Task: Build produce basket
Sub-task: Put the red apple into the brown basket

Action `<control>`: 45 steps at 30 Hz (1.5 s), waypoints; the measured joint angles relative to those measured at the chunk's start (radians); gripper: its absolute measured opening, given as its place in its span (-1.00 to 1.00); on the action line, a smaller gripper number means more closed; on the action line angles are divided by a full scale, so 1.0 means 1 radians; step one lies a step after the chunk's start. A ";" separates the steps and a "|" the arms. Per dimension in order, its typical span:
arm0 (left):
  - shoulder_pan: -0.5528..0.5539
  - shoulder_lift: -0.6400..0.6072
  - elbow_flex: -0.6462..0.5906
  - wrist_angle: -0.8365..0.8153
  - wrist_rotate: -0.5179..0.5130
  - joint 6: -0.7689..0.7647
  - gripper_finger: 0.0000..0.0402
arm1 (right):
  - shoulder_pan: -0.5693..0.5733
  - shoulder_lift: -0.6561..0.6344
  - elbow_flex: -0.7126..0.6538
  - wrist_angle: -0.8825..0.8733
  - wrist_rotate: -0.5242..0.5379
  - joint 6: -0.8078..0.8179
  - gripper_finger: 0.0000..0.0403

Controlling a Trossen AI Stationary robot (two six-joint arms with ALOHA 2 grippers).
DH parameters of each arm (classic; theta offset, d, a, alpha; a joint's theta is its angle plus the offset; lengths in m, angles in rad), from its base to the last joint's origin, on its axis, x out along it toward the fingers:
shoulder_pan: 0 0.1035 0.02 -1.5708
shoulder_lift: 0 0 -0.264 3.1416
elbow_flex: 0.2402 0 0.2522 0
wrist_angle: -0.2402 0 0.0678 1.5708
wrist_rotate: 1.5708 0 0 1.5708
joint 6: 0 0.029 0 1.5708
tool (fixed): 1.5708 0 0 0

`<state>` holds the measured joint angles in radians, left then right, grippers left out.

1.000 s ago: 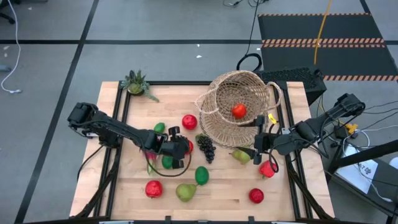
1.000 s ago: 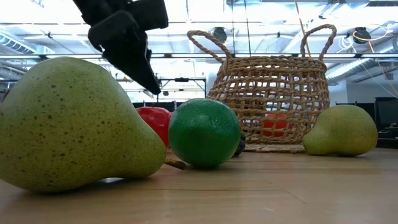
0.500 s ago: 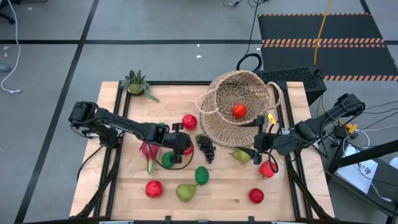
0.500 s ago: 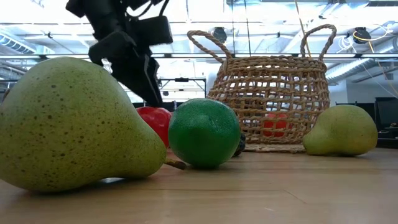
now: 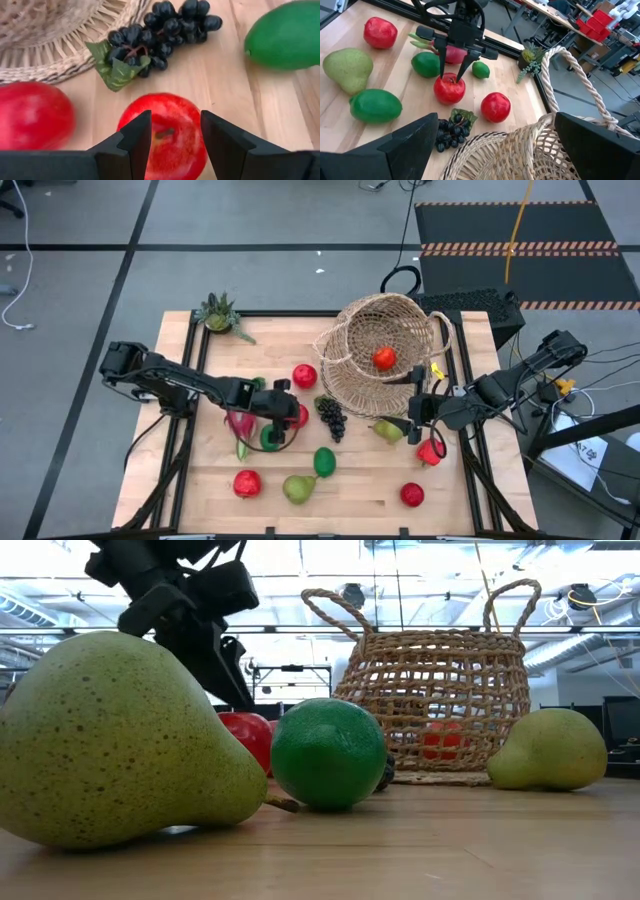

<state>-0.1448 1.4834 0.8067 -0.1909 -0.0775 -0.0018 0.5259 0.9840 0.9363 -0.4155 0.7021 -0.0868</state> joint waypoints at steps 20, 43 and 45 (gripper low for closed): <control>0.022 -0.098 -0.036 0.028 0.054 0.023 -0.54 | 0.000 0.000 0.000 0.000 0.001 0.003 0.95; 0.033 -0.090 -0.179 0.244 0.051 -0.029 -0.27 | 0.000 0.000 0.000 0.001 0.000 0.006 0.95; 0.034 -0.090 -0.179 0.242 0.051 -0.025 -0.27 | 0.000 0.000 0.000 0.001 0.000 0.006 0.95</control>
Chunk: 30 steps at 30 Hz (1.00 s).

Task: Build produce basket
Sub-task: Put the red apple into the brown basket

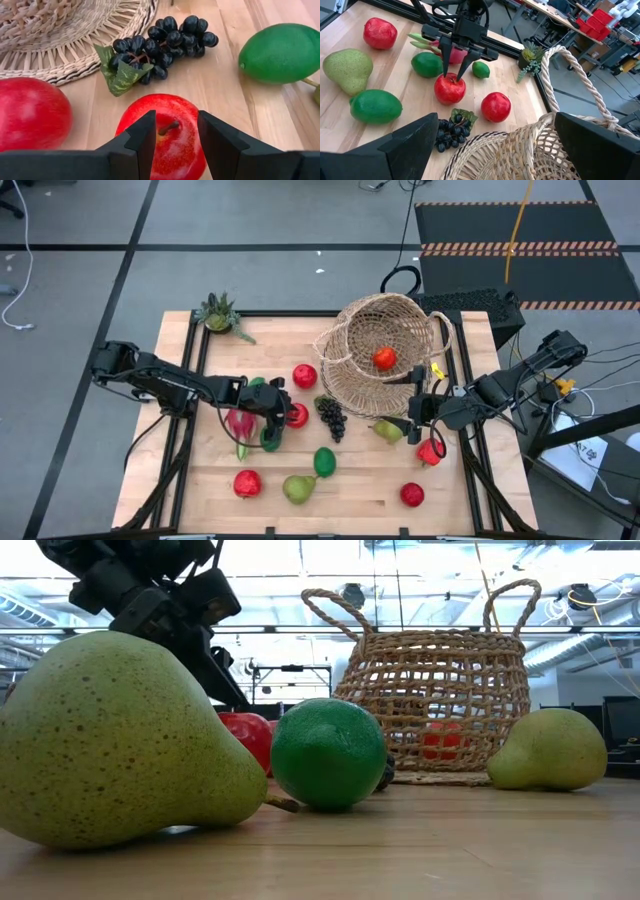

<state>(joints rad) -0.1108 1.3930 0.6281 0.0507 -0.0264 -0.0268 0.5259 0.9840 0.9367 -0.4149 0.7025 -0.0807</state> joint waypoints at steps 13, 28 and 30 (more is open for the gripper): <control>0.012 0.000 0.000 0.003 -0.001 -0.001 -0.27 | 0.000 0.000 0.000 0.000 0.000 -0.002 0.95; 0.025 0.012 -0.070 0.126 0.023 -0.012 -0.41 | 0.000 0.000 0.000 0.007 0.000 -0.002 0.95; 0.025 0.012 -0.078 0.137 0.027 -0.012 -0.51 | 0.000 0.000 0.000 0.008 0.000 -0.002 0.95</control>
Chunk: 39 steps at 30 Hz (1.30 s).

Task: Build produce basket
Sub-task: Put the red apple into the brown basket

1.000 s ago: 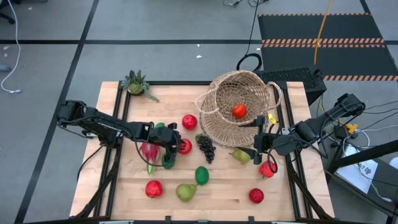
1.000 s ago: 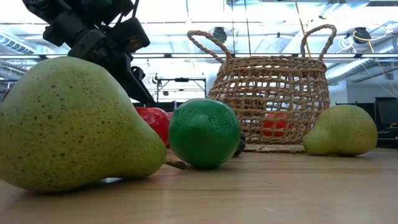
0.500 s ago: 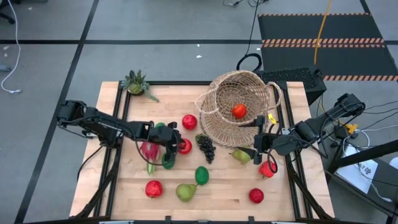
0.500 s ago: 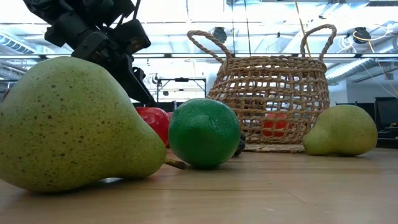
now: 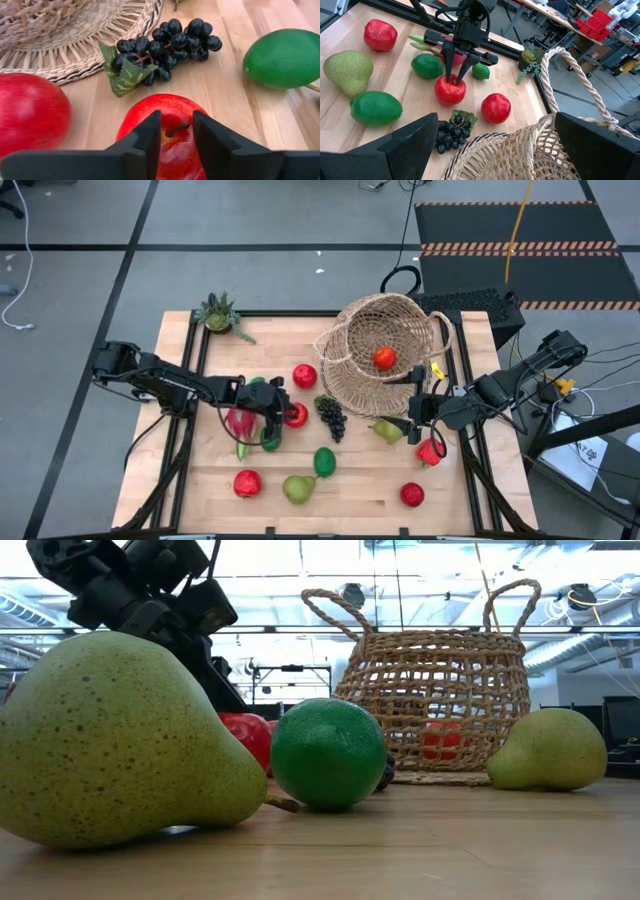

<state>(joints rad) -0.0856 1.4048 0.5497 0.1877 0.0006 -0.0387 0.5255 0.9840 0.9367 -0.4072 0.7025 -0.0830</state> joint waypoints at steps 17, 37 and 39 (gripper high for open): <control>-0.006 0.003 -0.002 0.047 0.001 0.010 -0.97 | 0.000 0.000 0.000 0.000 0.002 0.000 0.95; -0.006 -0.048 0.003 0.075 0.010 0.005 -0.99 | 0.000 0.000 0.000 0.002 0.003 0.000 0.95; -0.006 -0.068 0.004 0.081 0.009 0.008 -0.99 | 0.000 0.000 0.000 0.004 0.003 0.000 0.95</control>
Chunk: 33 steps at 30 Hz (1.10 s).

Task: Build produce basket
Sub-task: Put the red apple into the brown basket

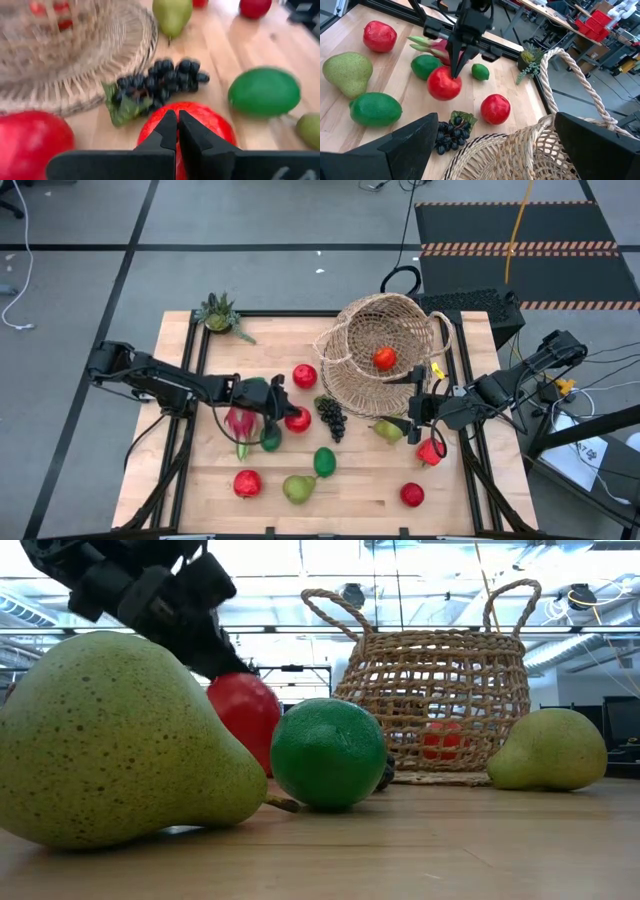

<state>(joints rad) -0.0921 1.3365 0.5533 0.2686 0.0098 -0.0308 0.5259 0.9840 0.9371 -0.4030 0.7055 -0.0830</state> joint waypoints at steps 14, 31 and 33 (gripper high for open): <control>-0.057 -0.187 0.109 -0.123 -0.169 0.369 -1.00 | 0.000 0.000 0.000 0.033 0.000 0.014 0.95; -0.147 -0.180 0.177 -0.132 -0.254 1.214 -1.00 | 0.000 0.000 0.000 0.032 -0.002 0.111 0.95; -0.159 -0.179 0.177 -0.116 -0.270 1.259 -0.99 | 0.000 0.000 0.000 0.032 -0.003 0.119 0.95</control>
<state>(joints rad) -0.2511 1.1578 0.7307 0.1523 -0.2602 1.2283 0.5255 0.9837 0.9375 -0.3710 0.7029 0.0362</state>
